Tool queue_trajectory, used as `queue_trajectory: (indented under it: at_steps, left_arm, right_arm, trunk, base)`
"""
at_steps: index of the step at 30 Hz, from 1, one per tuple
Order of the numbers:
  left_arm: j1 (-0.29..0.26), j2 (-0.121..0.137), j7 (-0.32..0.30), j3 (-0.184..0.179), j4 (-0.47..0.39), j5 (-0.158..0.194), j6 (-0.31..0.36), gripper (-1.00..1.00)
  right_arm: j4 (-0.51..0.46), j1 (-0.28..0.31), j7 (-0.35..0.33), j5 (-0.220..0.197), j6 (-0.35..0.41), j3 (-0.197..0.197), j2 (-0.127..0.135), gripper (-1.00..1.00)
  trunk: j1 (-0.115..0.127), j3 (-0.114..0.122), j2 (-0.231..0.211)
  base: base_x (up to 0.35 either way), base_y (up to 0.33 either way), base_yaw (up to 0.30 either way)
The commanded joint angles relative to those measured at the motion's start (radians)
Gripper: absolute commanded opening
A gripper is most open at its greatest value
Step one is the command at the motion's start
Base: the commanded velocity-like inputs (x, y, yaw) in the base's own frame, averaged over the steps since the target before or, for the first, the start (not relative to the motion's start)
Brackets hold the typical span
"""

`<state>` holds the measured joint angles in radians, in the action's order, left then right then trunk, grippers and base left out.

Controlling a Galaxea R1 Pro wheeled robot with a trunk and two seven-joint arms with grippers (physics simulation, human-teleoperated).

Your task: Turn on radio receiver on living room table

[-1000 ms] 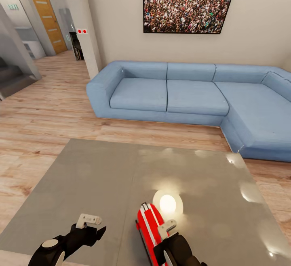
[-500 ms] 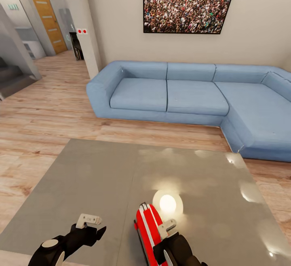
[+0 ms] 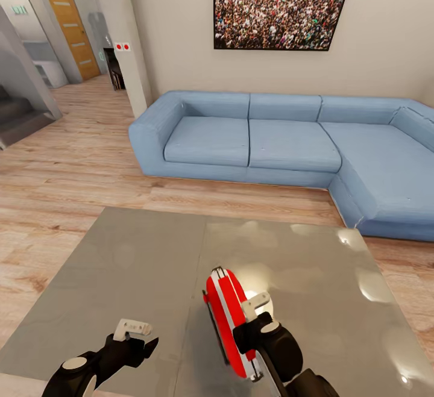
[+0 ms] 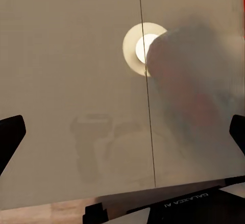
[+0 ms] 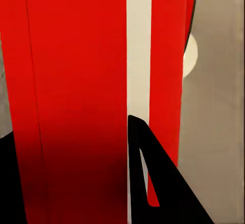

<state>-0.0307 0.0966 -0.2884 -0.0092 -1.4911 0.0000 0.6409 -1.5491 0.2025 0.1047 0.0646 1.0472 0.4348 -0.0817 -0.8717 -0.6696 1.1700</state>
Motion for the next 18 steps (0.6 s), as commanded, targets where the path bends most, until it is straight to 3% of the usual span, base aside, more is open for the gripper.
queue_trajectory:
  at_steps: [1,10,15,18]
  left_arm:
    - [0.0,0.0,0.0,0.0,0.0,0.0,0.0,1.0]
    - [0.0,-0.001,0.0,0.0,-0.001,0.0,0.0,1.0]
    - [0.0,-0.001,0.0,0.0,-0.003,0.001,0.0,1.0]
    - [0.0,-0.004,0.0,0.0,-0.004,0.002,0.0,1.0]
  right_arm:
    - [-0.002,0.0,0.0,-0.012,0.0,0.001,0.0,-1.0]
    - [-0.017,0.0,0.034,-0.002,0.0,0.004,0.0,-1.0]
    - [-0.018,0.0,0.181,0.06,0.0,0.023,-0.001,-1.0]
    - [-0.019,0.0,0.352,0.103,0.0,0.106,0.0,-1.0]
  trunk:
    - [0.0,0.0,0.0]
    - [0.0,0.0,0.0]
    - [0.0,0.0,0.0]
    - [0.0,0.0,0.0]
  base:
    - [0.0,0.0,0.0]
    - [0.0,0.0,0.0]
    - [0.0,0.0,0.0]
    - [0.0,0.0,0.0]
